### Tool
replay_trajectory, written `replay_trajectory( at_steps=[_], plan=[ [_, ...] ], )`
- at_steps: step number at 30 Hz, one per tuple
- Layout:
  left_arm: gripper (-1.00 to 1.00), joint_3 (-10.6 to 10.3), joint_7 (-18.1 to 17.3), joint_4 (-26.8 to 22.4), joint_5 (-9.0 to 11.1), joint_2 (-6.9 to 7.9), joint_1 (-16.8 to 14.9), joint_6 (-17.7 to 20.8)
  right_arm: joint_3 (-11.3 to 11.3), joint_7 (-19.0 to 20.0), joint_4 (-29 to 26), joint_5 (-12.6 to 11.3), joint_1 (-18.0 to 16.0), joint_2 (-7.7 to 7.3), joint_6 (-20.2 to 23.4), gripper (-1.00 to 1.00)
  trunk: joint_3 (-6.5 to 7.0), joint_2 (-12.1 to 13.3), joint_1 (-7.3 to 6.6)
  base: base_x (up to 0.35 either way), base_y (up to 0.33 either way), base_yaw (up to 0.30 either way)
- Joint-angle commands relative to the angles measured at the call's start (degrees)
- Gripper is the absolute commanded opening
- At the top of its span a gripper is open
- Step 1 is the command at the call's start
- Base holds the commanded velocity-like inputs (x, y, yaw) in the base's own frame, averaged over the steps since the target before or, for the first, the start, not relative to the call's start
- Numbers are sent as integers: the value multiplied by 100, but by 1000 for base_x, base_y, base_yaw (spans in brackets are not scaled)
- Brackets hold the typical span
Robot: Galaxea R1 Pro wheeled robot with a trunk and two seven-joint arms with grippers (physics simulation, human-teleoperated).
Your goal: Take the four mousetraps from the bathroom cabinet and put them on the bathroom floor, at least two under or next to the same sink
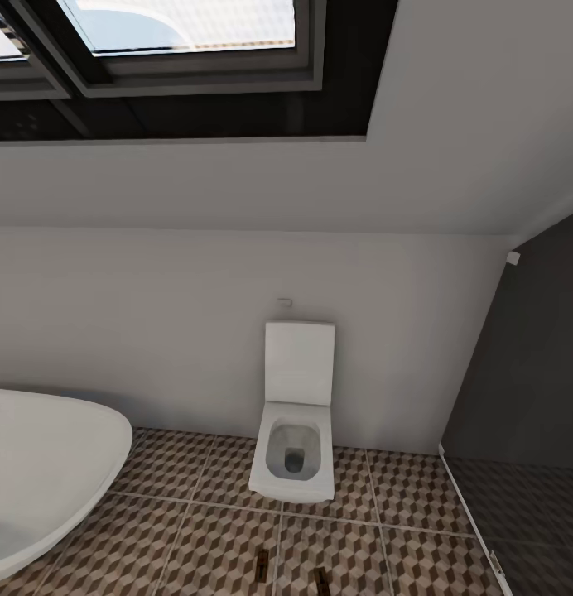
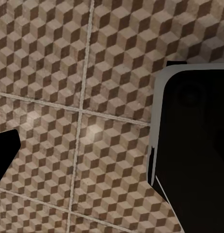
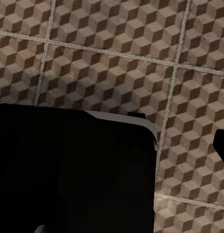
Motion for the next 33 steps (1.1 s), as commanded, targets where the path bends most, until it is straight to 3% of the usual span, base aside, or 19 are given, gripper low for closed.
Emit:
replay_trajectory(
  at_steps=[1,33],
  plan=[
    [100,-48,16,5,28,-1,-4,-15,35,-6,6,-23,-7,0,-18,100,-11,-11,3,0,0,0],
    [100,-47,16,5,28,-1,-4,-15,35,-9,6,-23,-5,0,-19,100,-11,-11,3,0,0,0]
  ],
)
